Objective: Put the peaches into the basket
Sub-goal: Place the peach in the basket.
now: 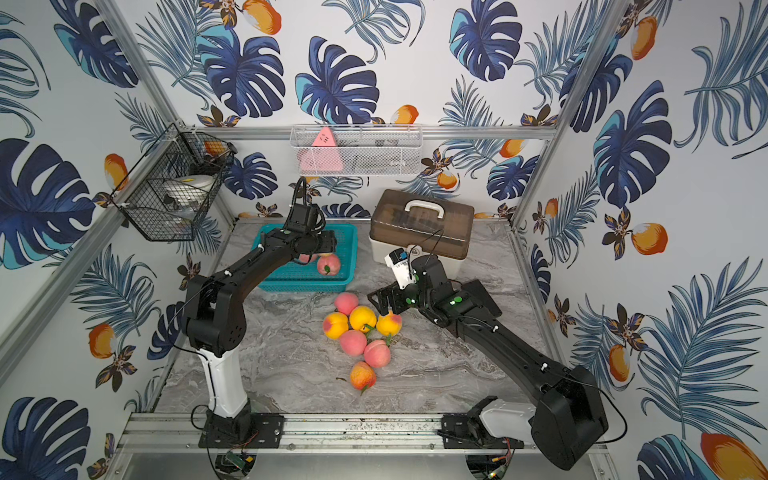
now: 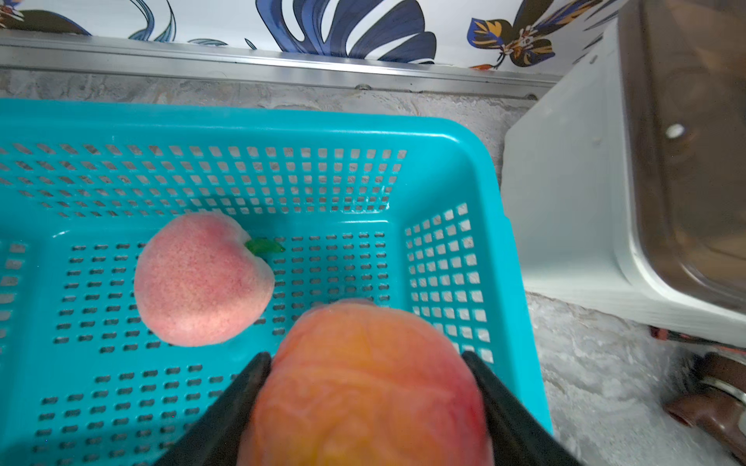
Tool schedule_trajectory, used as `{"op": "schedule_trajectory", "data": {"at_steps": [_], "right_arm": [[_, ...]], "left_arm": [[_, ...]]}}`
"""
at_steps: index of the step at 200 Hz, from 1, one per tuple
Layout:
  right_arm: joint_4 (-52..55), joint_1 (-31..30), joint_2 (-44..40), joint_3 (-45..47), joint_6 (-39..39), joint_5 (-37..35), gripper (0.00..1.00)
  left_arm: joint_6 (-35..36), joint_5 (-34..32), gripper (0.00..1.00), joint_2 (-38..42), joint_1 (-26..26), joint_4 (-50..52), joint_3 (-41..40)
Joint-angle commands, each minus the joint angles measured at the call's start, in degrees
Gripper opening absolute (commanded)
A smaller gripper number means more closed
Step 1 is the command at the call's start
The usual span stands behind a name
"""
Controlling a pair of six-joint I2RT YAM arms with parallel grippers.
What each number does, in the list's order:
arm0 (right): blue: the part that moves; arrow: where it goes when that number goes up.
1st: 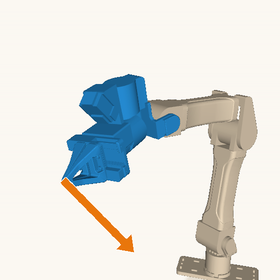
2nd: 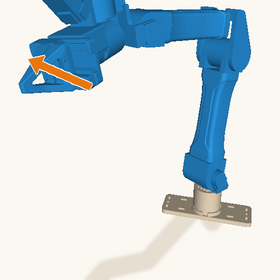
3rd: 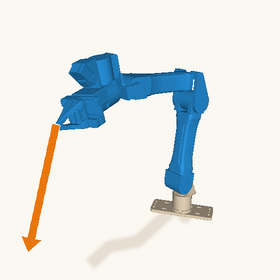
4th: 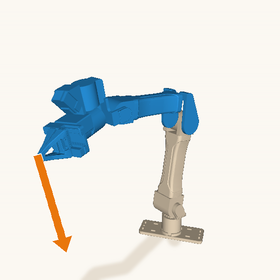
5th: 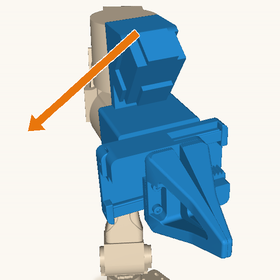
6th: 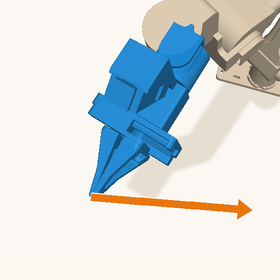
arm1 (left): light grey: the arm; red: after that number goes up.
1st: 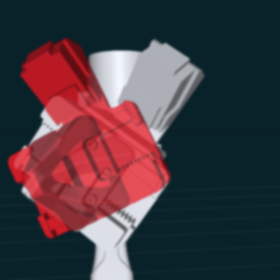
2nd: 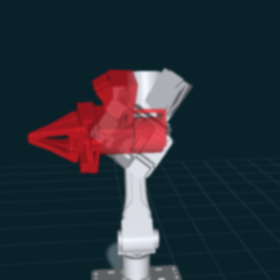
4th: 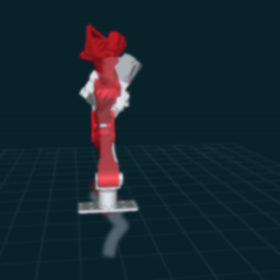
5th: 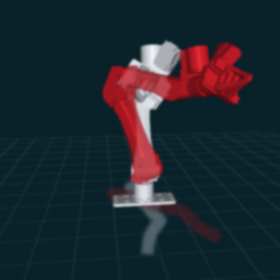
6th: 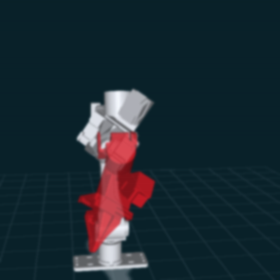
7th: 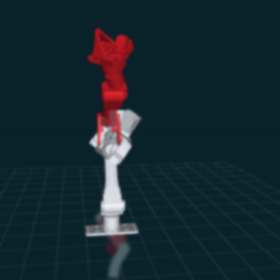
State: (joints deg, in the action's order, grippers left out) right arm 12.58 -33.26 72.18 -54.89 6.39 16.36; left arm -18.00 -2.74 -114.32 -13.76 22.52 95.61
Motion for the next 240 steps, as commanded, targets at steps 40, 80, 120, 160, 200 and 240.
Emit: {"op": "schedule_trajectory", "data": {"at_steps": [40, 80, 120, 160, 200, 240], "right_arm": [[0.46, 0.03, -0.94, 0.49, -0.68, 0.17, 1.0], [1.18, 1.81, -1.43, 0.49, -1.12, -0.28, 1.0], [1.24, 2.05, -0.99, 0.75, -0.72, 0.01, 1.0], [1.47, 2.23, -1.21, 1.19, -0.68, -0.36, 1.0], [1.19, 2.24, -1.08, 1.54, -0.18, -0.28, 1.0], [0.77, 2.25, -0.67, 1.78, 0.68, 0.25, 1.0]], "left_arm": [[-2.8, -2.52, 0.57, -4.06, 0.9, -7.03, 0.66], [-3.51, -2.73, 0.57, -5.99, 1.29, -9.62, 0.86], [-3.96, -2.02, 0.57, -7.71, 1.46, -12.56, 0.67], [-4.58, -2.86, 0.57, -9.24, 1.46, -14.02, 0.3], [-3.61, -3.72, 0.57, -9.82, 1.46, -15.12, -0.38], [-1.57, -5.37, 0.59, -9.94, 1.45, -15.4, -1.02]]}}
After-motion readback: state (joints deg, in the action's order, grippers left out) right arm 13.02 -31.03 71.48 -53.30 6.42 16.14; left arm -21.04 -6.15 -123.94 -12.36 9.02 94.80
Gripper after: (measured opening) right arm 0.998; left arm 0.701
